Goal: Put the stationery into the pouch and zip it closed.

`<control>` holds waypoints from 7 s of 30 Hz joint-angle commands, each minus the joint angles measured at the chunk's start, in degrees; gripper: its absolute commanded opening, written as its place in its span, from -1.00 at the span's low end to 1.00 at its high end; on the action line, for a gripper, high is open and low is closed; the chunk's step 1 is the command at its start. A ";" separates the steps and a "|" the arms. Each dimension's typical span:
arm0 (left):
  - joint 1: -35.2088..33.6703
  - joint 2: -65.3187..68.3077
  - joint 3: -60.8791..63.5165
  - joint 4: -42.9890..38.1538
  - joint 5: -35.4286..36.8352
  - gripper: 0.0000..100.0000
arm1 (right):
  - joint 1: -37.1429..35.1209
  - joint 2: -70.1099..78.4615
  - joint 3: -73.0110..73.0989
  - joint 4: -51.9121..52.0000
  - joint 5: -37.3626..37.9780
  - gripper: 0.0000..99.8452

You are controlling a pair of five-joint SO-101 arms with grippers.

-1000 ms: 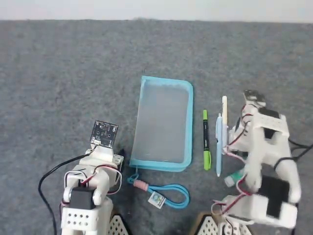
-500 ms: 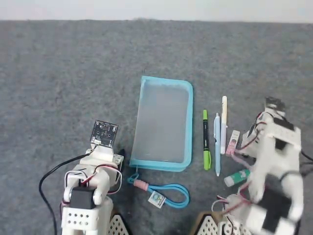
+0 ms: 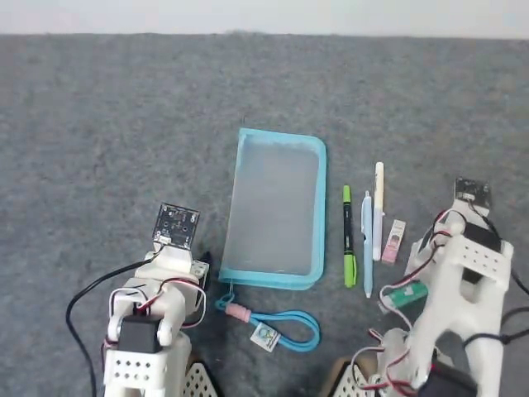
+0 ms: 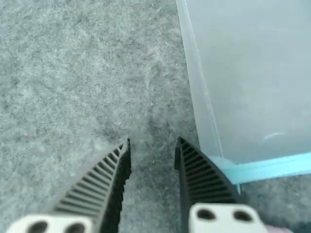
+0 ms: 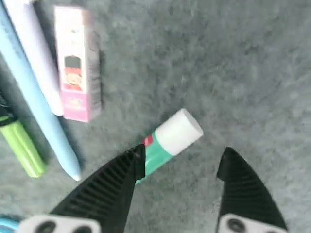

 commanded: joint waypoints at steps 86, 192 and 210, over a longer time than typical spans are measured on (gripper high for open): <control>-0.26 0.00 -0.31 0.35 -0.35 -0.71 | 25.63 49.45 -57.49 -4.44 35.08 -0.87; -0.26 0.00 -0.31 0.35 -0.35 -0.71 | -12.00 29.05 -32.53 5.49 13.45 -0.73; -0.26 0.00 -0.31 0.35 -0.35 -0.71 | 15.25 20.53 -39.91 10.07 30.51 -0.65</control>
